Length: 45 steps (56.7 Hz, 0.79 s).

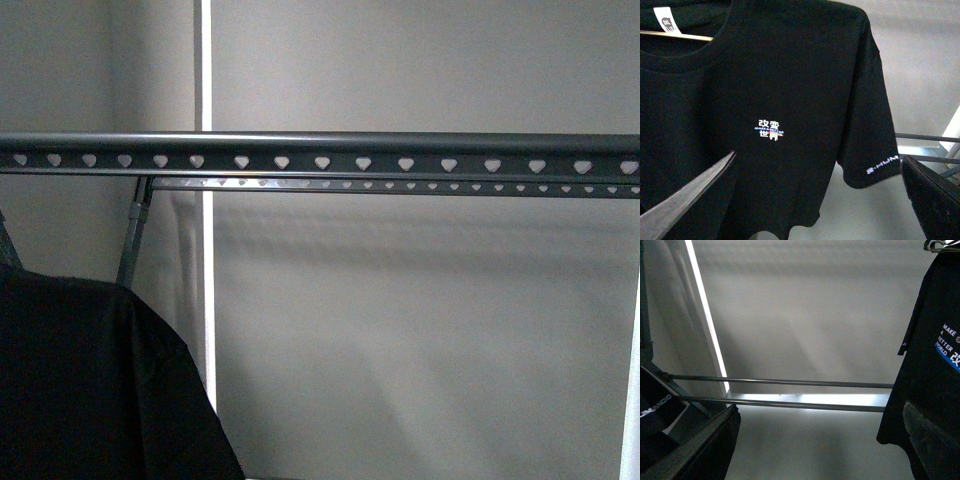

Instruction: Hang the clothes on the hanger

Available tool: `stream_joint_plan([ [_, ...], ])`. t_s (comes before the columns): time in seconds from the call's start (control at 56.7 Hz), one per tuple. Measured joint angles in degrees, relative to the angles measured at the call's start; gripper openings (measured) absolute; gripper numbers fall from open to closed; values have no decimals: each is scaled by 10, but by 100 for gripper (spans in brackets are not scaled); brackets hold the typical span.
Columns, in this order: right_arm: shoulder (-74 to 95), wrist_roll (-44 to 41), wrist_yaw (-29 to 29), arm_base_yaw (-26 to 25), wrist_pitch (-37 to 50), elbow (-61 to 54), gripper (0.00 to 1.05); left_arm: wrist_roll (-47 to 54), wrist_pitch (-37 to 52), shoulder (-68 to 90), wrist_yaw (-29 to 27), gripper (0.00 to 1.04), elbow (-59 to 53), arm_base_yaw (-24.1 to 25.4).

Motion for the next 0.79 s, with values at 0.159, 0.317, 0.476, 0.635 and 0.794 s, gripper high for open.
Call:
stream_joint_plan([
  [0.159,0,0,0,0,0,0,97,0,0,0,0,98,0,0],
  [0.317,0,0,0,0,0,0,97,0,0,0,0,98,0,0],
  [0.476,0,0,-1,0,0,0,97,-23,-65,139,95,98,43,-4],
  [0.635,0,0,0,0,0,0,97,-176,11,351,-90,98,175,-53],
  [0.794,0,0,0,0,0,0,97,-289,124,548,-152,98,319,-78],
])
